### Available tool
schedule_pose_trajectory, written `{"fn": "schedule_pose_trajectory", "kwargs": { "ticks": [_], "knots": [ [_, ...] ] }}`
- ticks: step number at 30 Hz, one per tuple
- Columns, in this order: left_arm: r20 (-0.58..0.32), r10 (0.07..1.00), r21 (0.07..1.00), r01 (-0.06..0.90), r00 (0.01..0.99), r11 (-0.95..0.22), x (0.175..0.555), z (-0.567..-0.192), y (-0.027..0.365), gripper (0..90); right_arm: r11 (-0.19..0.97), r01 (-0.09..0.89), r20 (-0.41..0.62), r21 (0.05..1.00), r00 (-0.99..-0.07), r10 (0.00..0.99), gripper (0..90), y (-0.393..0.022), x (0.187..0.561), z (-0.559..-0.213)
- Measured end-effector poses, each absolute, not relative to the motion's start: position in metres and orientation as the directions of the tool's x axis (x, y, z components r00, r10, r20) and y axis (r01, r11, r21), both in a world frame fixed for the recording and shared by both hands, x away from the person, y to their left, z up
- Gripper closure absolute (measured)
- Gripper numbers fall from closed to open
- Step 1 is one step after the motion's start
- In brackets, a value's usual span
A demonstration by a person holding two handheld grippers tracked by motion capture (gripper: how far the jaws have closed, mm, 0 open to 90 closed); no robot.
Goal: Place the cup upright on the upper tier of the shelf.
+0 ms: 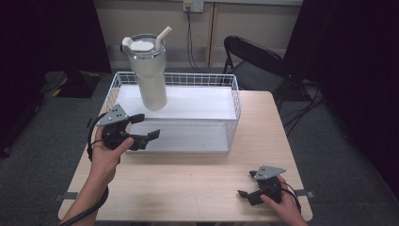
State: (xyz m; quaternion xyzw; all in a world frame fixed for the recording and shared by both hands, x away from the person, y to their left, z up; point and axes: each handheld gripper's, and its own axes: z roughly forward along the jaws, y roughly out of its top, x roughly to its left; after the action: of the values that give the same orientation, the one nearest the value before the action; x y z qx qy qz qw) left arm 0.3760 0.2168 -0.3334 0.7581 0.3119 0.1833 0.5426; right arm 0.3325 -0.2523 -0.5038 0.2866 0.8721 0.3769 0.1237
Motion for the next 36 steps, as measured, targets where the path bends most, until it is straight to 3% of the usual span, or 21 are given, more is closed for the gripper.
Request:
{"fn": "schedule_pose_trajectory", "kwargs": {
  "ticks": [36],
  "knots": [
    [-0.146, 0.638, 0.900, 0.369, 0.756, -0.232, 0.363, -0.436, 0.211, 16.6, 0.552, 0.406, 0.000, 0.728, -0.805, 0.593, 10.0, -0.252, 0.333, -0.504]
  ]
}}
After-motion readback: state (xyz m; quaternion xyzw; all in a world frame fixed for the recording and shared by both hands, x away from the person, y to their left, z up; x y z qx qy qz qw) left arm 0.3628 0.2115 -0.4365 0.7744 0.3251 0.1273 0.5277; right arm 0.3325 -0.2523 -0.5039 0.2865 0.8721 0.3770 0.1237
